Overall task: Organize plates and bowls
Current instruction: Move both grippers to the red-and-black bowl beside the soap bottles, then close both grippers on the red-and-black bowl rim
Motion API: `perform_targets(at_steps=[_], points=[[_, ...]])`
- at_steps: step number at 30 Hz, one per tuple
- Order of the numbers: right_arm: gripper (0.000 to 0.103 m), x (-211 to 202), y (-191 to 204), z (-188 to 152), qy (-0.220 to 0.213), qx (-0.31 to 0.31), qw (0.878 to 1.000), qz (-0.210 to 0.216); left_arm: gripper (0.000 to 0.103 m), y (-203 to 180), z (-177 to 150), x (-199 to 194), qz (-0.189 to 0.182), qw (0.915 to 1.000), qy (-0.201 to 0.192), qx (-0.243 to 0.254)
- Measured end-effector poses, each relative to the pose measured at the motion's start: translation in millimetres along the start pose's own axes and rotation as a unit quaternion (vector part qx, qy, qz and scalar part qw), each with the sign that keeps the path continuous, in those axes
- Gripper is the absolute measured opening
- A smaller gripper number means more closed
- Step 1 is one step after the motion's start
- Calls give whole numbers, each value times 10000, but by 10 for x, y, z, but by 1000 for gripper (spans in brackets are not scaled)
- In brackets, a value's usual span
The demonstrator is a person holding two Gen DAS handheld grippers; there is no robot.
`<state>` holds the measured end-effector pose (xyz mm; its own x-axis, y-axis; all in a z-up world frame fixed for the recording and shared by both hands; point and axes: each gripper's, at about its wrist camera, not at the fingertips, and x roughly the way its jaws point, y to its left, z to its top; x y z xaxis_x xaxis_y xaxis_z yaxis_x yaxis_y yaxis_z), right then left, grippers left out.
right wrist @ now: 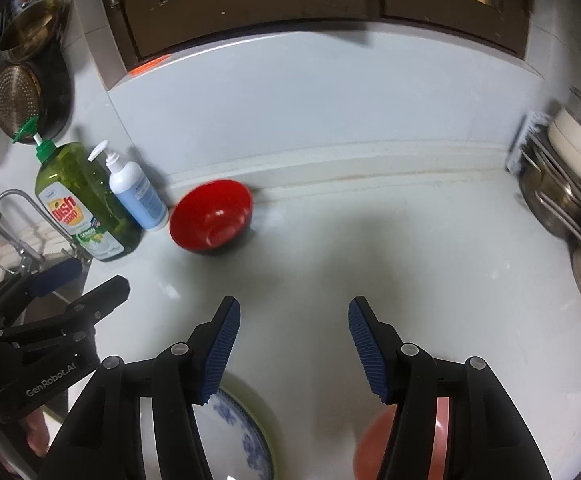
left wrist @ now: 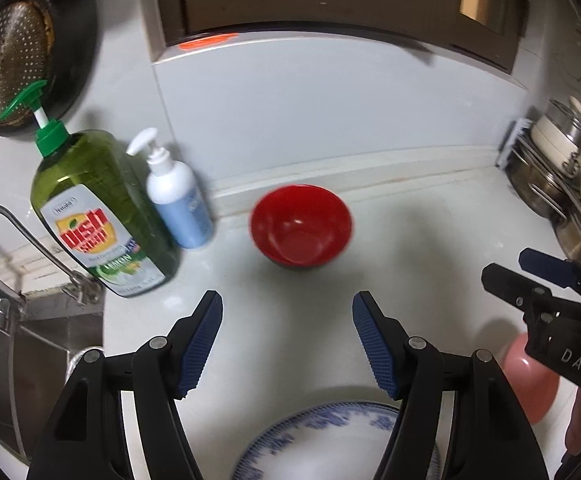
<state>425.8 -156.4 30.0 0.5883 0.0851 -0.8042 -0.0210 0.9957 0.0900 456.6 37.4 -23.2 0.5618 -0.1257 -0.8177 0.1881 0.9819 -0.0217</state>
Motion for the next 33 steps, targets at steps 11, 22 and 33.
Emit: perform_targets(at_steps=[11,22,33], points=[[58,456,321,440,59,-240,9997,8,67,399,299,425,207,9997,93,-69],[58,1136,461,741,480,-182,9986,93,67,500,500,1077,222,9989,417,13],[54,1691,394,835,1063,13,9942,167,61,404,646,1588,284,9961,821,154]])
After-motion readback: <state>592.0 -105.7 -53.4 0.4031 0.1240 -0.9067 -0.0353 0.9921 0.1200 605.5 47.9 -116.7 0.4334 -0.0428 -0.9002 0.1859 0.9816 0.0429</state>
